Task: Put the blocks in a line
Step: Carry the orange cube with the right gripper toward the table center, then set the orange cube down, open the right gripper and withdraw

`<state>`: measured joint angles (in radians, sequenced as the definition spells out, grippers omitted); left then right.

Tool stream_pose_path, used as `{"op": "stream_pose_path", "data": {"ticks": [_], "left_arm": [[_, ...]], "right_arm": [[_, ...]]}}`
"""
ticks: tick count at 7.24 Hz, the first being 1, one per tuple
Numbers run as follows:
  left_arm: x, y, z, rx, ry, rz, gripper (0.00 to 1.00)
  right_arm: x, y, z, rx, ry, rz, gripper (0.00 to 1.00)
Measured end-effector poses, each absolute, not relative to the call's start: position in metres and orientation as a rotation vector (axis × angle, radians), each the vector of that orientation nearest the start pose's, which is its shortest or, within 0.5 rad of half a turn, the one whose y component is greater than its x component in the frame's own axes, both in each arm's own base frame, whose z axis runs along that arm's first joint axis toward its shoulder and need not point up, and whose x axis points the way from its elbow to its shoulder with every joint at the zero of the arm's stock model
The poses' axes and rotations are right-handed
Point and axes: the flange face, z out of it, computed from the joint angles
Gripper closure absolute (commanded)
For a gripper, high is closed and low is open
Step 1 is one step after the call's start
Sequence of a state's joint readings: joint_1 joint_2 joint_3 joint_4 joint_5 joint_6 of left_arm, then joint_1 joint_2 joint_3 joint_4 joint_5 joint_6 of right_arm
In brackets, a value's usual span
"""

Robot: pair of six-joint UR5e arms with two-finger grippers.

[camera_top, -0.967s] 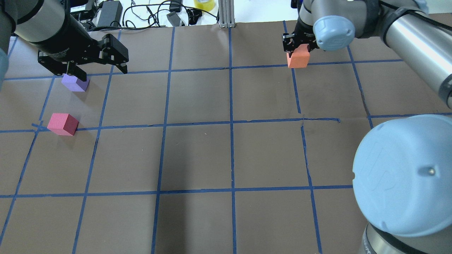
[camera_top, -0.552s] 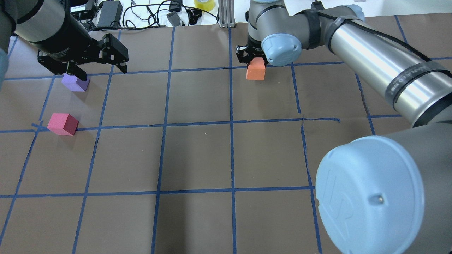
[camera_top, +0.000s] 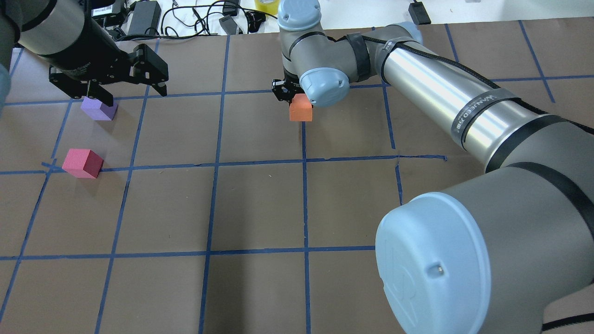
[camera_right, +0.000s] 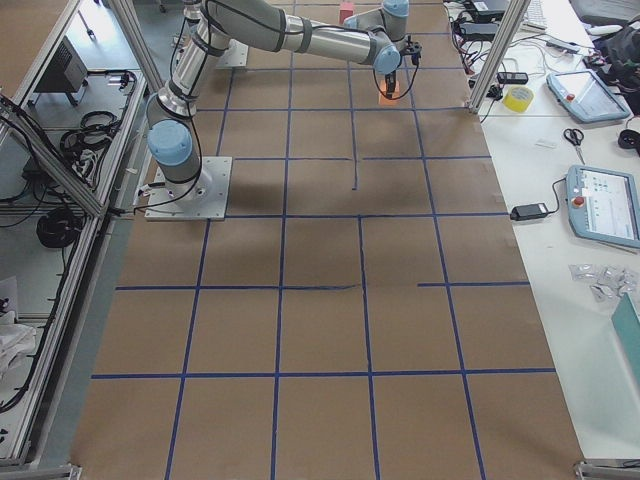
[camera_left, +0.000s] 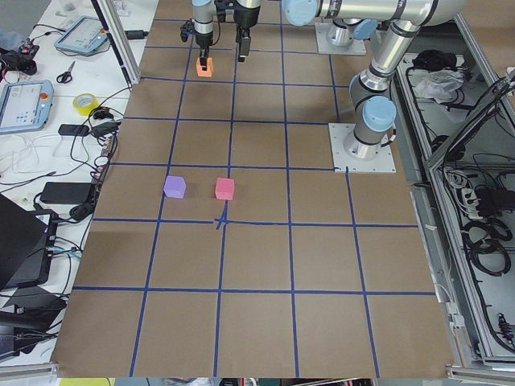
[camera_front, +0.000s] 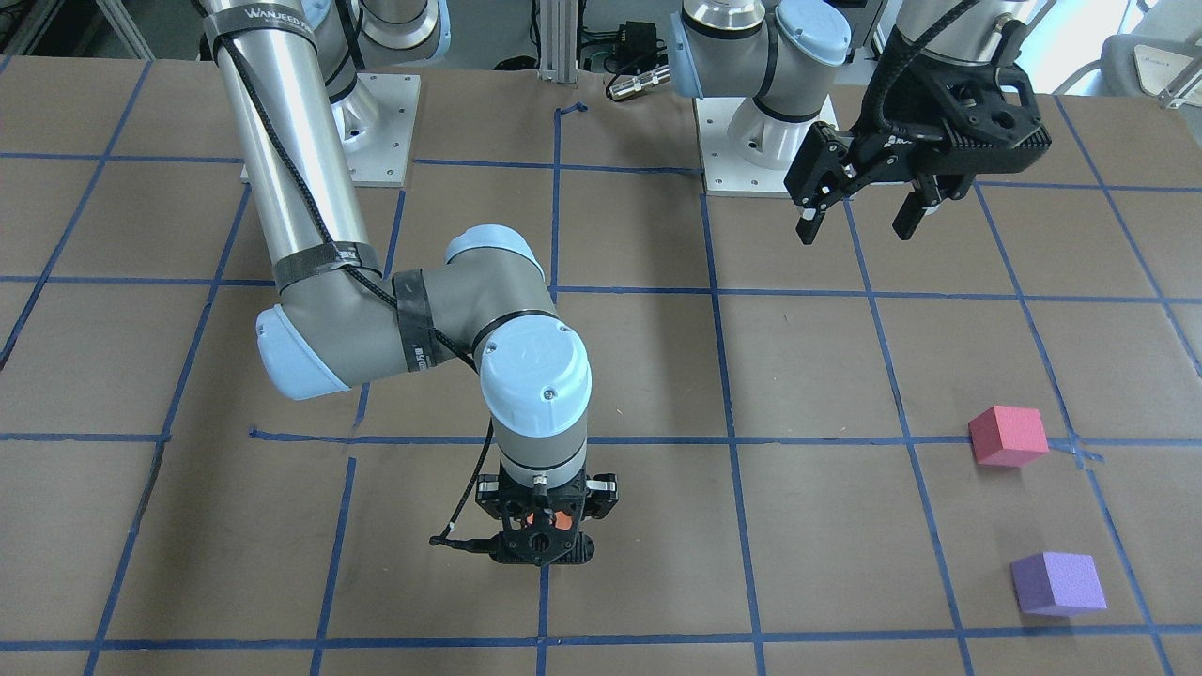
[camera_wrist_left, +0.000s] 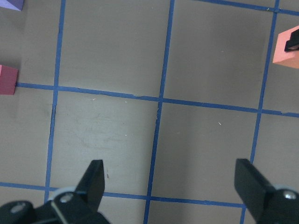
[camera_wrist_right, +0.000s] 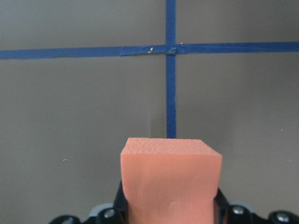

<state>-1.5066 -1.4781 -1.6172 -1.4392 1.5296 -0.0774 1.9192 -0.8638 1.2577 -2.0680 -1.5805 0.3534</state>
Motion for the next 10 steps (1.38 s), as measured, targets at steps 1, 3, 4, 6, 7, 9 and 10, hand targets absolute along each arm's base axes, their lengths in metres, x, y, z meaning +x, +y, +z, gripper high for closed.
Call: {"op": "stream_pose_path", "data": {"ticks": [1,3,4,6,7,9,10], "left_arm": [[-0.107,-0.475,0.524,-0.219,3.162,-0.284,0.00],[-0.107,-0.475,0.525,-0.220,3.159,-0.284,0.00],[-0.107,-0.476,0.524,-0.220,3.159,-0.281,0.00],[-0.107,-0.477,0.523,-0.218,3.161,-0.280,0.00],[-0.107,-0.477,0.522,-0.218,3.162,-0.278,0.00],[-0.107,-0.478,0.521,-0.216,3.165,-0.275,0.00],[-0.107,-0.478,0.521,-0.216,3.165,-0.274,0.00]], "right_arm": [[0.390,-0.654,0.238,-0.009,3.113,-0.148,1.00],[0.402,-0.651,0.220,-0.031,3.115,-0.139,0.40],[0.406,-0.649,0.216,-0.041,3.117,-0.141,0.00],[0.408,-0.650,0.218,-0.048,3.117,-0.171,0.00],[0.408,-0.650,0.222,-0.043,3.115,-0.183,0.00],[0.404,-0.649,0.242,0.016,3.101,-0.208,0.00],[0.393,-0.650,0.262,0.051,3.095,-0.216,0.00]]}}
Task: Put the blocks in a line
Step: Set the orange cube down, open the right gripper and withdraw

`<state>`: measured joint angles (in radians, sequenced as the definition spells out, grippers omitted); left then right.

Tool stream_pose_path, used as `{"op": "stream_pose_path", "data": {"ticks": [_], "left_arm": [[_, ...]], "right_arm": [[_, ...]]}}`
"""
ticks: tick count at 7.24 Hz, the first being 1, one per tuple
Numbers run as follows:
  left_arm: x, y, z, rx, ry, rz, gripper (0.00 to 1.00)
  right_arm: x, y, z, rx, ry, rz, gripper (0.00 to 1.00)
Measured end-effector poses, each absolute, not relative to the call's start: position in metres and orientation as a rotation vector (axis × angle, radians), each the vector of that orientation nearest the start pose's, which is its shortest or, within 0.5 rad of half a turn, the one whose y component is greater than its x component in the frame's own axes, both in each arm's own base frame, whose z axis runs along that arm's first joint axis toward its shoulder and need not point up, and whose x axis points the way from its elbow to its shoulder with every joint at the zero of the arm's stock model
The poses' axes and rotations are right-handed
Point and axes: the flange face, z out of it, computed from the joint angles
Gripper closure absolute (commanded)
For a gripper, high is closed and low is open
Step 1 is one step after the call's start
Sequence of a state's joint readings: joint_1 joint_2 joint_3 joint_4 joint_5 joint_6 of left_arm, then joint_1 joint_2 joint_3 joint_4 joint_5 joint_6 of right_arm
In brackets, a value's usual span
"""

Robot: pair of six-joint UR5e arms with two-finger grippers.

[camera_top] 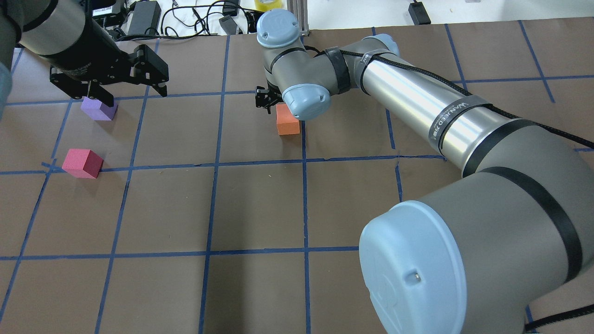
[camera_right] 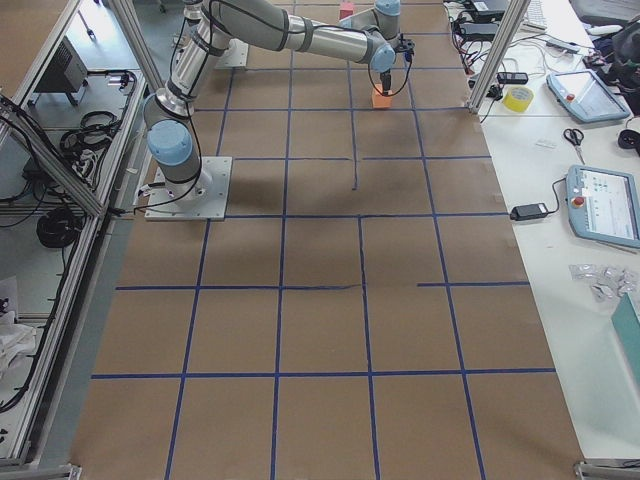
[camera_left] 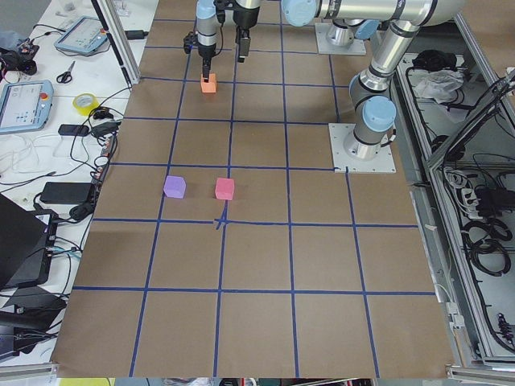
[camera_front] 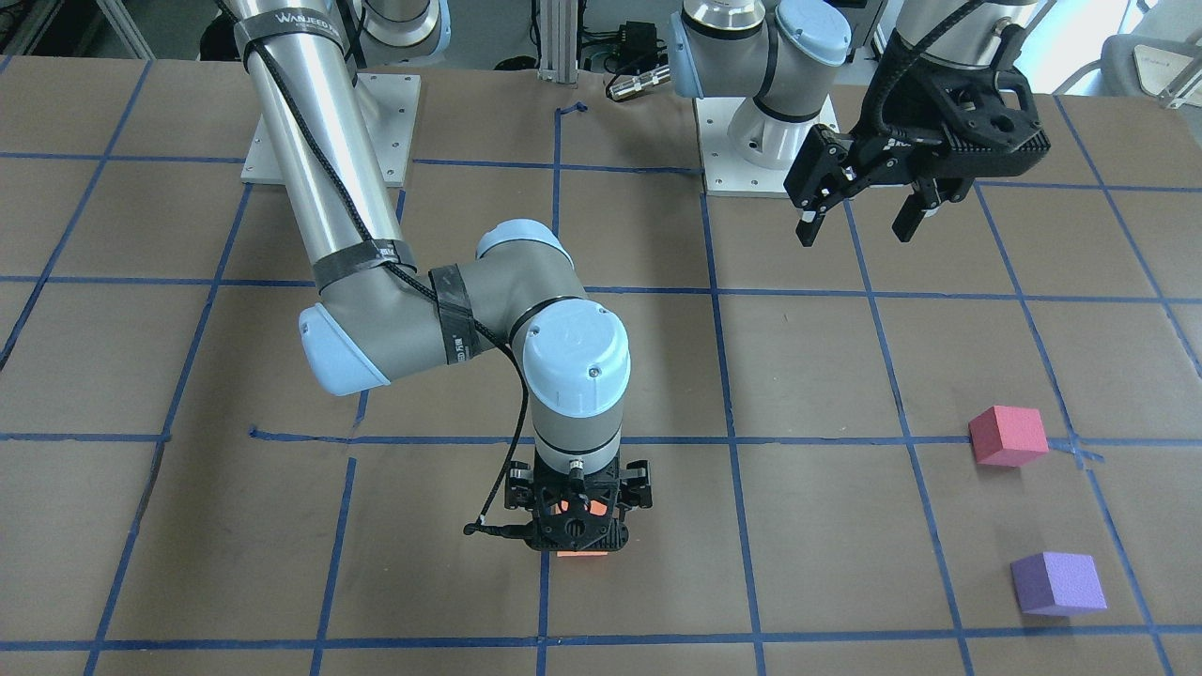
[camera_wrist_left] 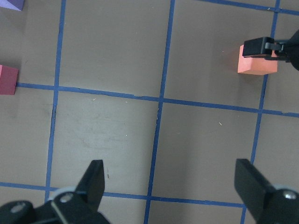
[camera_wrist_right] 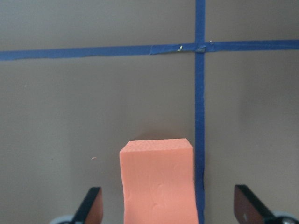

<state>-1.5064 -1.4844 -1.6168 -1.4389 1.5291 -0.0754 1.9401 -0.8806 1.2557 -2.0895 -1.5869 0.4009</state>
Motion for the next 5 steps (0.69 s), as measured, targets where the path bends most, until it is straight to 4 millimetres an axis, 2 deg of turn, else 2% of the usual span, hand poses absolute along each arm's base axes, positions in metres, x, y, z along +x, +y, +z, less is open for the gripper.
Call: {"op": "stream_pose_path", "data": {"ticks": [1,2,3,5], "left_arm": [[-0.107,-0.478,0.521,-0.216,3.165,-0.274,0.00],[-0.107,-0.478,0.522,-0.217,3.165,-0.276,0.00],[-0.107,-0.478,0.522,-0.217,3.165,-0.276,0.00],[-0.107,-0.478,0.521,-0.216,3.166,-0.275,0.00]], "right_arm": [[0.370,-0.653,0.290,0.097,3.094,-0.212,0.00],[0.338,-0.657,0.322,0.151,3.082,-0.199,0.00],[0.298,-0.658,0.358,0.170,3.061,-0.183,0.00],[0.209,-0.652,0.413,0.078,3.076,-0.130,0.00]]}}
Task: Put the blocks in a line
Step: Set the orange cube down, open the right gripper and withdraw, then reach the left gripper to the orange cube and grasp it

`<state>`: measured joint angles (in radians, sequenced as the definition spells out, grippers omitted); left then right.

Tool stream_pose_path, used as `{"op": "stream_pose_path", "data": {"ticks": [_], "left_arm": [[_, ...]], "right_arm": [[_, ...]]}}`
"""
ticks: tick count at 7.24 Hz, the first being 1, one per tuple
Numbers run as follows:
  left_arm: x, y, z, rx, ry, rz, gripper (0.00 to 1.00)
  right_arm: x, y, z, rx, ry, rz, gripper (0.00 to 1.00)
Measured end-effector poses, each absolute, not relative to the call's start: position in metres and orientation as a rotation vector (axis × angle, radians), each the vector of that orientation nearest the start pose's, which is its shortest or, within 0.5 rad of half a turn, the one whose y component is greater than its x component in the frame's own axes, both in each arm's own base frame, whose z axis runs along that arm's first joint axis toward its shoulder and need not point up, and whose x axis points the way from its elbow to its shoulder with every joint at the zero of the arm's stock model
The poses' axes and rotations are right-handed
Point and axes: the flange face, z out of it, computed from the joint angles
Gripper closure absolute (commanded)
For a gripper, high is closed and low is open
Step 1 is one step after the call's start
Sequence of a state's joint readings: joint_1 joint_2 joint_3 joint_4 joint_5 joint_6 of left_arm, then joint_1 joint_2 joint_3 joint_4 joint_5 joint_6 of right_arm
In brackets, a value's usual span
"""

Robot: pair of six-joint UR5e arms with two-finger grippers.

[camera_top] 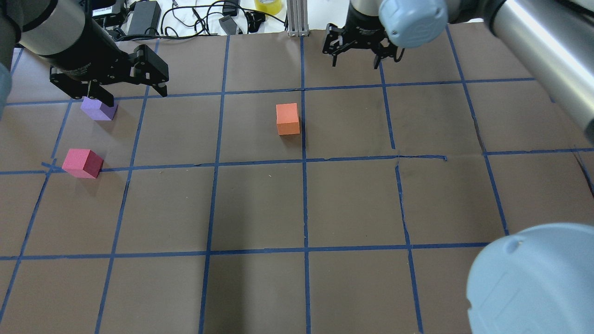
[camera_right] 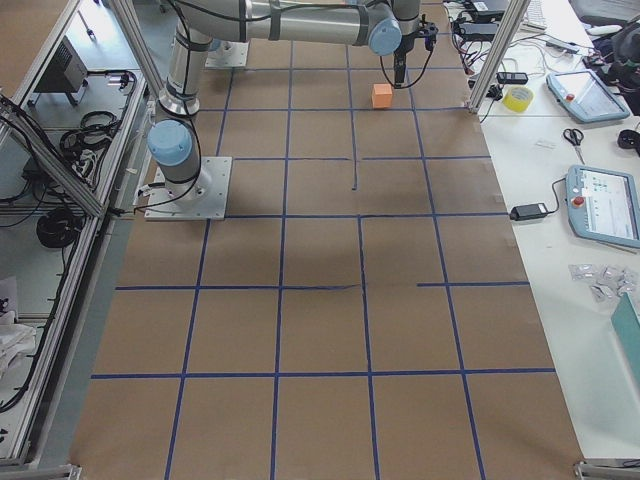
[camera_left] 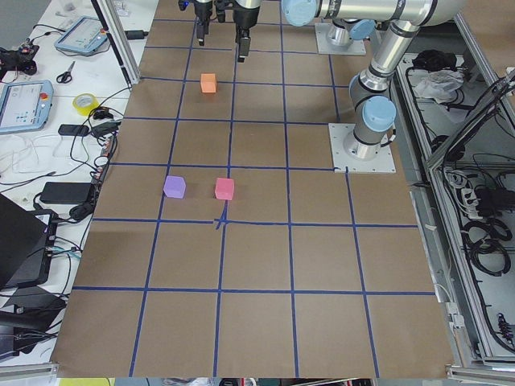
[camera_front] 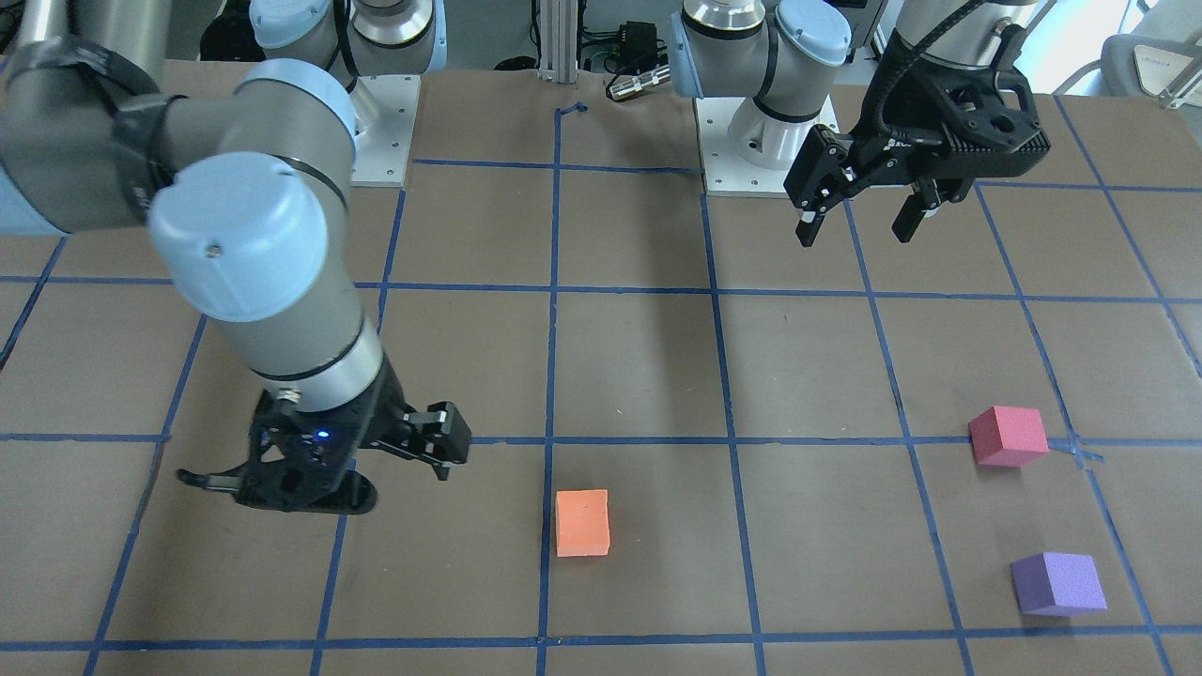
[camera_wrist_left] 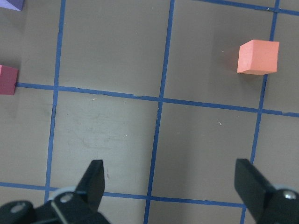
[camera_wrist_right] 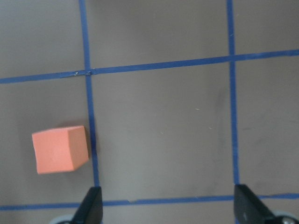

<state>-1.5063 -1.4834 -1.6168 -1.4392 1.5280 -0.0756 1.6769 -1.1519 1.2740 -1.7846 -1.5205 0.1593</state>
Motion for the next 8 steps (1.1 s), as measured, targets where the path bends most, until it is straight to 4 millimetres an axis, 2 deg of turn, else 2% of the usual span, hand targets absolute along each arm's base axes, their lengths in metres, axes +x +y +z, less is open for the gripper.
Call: {"op": "stream_pose_path", "data": {"ticks": [1,2,3,4,6,8], "left_arm": [[-0.107,-0.478,0.521,-0.217,3.165,-0.274,0.00],[-0.107,-0.478,0.521,-0.217,3.164,-0.274,0.00],[-0.107,-0.477,0.522,-0.217,3.164,-0.277,0.00],[-0.107,-0.477,0.522,-0.218,3.165,-0.278,0.00],[-0.107,-0.476,0.522,-0.218,3.165,-0.276,0.00],[-0.107,-0.476,0.523,-0.218,3.164,-0.277,0.00]], "right_arm": [[0.168,-0.644,0.438,-0.011,3.099,-0.108,0.00],[0.136,-0.633,0.457,-0.095,3.119,-0.083,0.00],[0.116,-0.623,0.474,-0.149,3.134,-0.071,0.00],[0.106,-0.613,0.485,-0.180,3.152,-0.062,0.00],[0.095,-0.603,0.478,-0.243,3.173,-0.025,0.00],[0.075,-0.603,0.470,-0.264,3.172,-0.015,0.00]]}}
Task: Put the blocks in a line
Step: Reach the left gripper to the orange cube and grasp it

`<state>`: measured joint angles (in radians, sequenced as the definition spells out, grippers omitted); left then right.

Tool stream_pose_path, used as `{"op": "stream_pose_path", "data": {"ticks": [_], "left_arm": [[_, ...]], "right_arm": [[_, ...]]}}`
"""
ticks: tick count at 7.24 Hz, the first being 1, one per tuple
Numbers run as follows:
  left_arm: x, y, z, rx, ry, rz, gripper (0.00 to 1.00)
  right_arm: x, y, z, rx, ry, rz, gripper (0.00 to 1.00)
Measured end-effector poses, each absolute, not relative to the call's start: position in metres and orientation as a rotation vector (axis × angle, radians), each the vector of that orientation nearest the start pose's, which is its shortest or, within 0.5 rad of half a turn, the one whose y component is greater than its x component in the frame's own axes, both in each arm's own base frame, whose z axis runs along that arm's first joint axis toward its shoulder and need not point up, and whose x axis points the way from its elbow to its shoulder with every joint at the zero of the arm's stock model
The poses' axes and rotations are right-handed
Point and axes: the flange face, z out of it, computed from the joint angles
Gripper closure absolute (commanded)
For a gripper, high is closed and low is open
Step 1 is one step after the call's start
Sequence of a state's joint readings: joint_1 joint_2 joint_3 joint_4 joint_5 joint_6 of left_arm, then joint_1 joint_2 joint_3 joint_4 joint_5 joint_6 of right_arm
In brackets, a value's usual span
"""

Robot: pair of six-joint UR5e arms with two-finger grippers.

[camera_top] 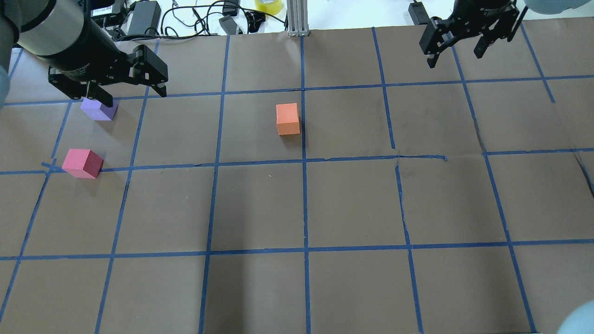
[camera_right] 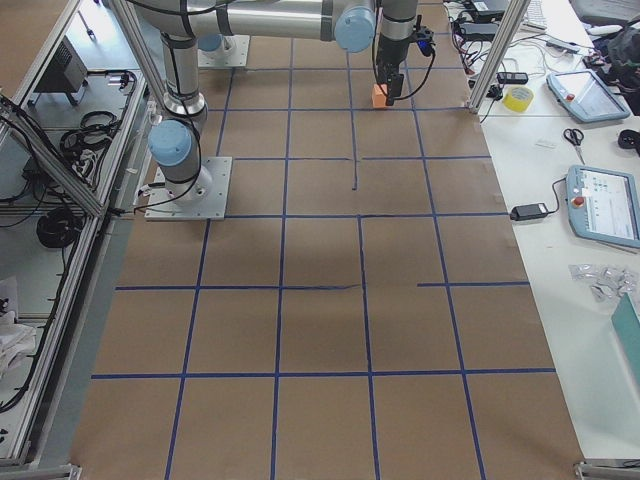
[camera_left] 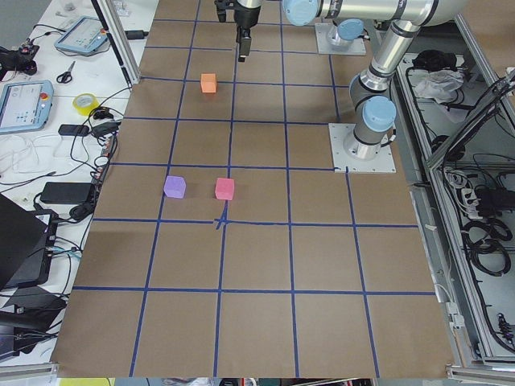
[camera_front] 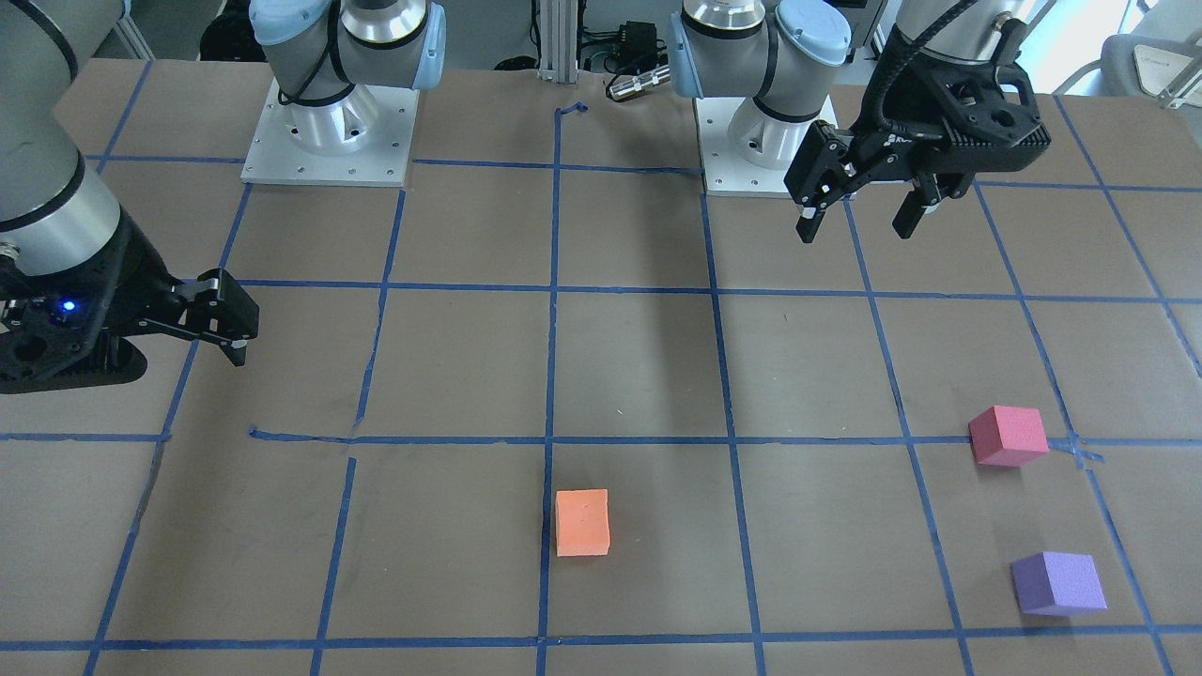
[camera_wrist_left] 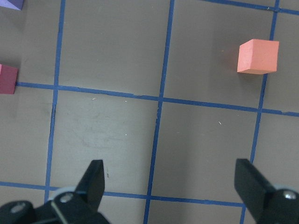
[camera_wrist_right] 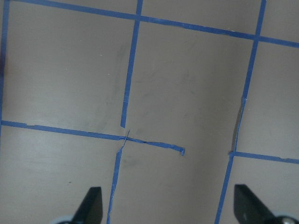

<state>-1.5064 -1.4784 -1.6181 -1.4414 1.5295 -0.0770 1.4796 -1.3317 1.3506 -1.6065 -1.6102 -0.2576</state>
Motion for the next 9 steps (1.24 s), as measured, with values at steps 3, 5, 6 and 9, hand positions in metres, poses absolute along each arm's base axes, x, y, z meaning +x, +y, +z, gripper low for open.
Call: {"op": "stream_pose_path", "data": {"ticks": [3,5,6,9], "left_arm": [[-0.107,-0.481,0.523,-0.226,3.170,-0.286,0.00],[-0.108,-0.485,0.535,-0.224,3.185,-0.332,0.00],[-0.113,-0.490,0.537,-0.219,3.214,-0.339,0.00],[-0.195,-0.542,0.509,-0.173,3.323,-0.503,0.00]], "right_arm": [[0.054,-0.599,0.479,-0.274,3.175,-0.041,0.00],[0.067,-0.574,0.498,-0.036,3.186,-0.091,0.00],[0.083,-0.558,0.502,0.043,3.184,-0.101,0.00],[0.110,-0.534,0.501,0.047,3.171,-0.083,0.00]]}}
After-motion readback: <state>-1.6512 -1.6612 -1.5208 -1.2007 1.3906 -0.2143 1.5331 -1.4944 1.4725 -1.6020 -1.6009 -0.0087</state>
